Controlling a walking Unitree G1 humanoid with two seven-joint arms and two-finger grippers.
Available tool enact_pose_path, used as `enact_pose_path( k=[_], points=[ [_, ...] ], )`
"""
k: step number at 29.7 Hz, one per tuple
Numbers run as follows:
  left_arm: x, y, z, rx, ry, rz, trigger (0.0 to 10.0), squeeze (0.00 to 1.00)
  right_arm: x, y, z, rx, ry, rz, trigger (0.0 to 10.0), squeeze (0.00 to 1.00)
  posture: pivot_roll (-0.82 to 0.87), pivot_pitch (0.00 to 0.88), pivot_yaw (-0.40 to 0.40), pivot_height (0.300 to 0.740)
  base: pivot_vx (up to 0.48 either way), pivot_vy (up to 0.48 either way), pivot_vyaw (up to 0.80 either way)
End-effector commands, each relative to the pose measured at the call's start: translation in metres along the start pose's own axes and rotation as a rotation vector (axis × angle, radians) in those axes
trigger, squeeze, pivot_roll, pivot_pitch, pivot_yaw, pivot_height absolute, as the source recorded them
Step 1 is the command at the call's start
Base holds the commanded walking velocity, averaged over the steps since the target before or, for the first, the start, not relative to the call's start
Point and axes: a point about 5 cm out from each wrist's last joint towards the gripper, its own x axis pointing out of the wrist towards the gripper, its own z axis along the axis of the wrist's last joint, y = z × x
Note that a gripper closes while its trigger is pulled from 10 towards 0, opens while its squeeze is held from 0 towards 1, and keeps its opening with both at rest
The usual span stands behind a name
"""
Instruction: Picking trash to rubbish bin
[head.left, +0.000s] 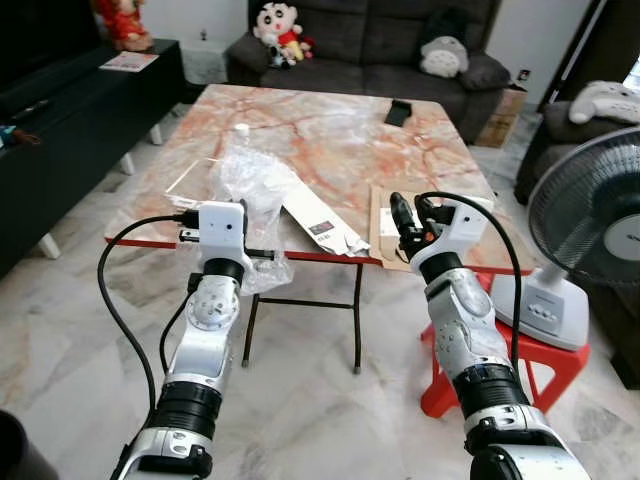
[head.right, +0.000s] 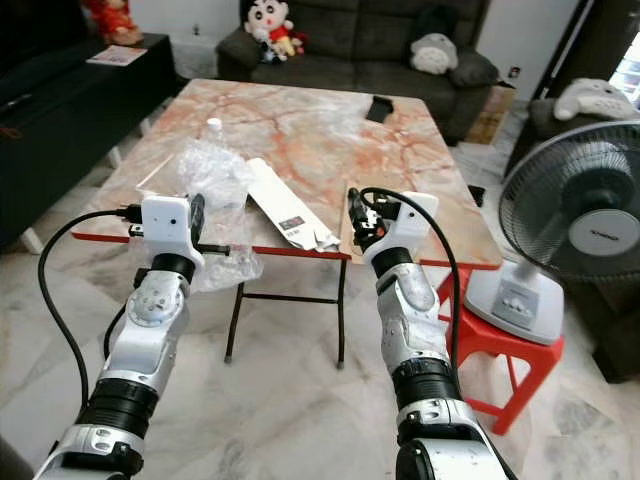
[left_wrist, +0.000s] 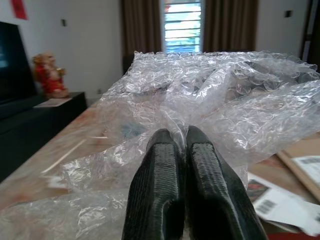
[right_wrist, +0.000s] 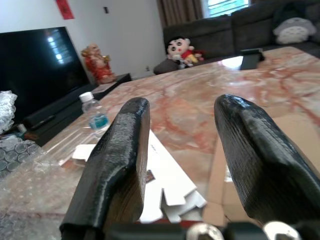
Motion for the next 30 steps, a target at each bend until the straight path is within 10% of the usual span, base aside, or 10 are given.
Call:
enact_pose_path(
  k=[1, 30],
  points=[
    [0.0036, -0.0019, 0.0024, -0.005, -0.004, 0.002, 10.0, 0.00, 0.0012, -0.0024, 0.0027, -0.001, -0.005, -0.007, 10.0, 0.00, 0.00, 0.015, -0.088, 0.740, 0.000, 0.000, 0.00],
    [-0.0004, -0.0021, -0.0043, -0.002, 0.032, 0.006, 10.0, 0.00, -0.0061, -0.0109, -0.0065, -0.035, 0.047, -0.021, 10.0, 0.00, -0.01, 0.029, -0.087, 0.740, 0.000, 0.000, 0.24]
  ],
)
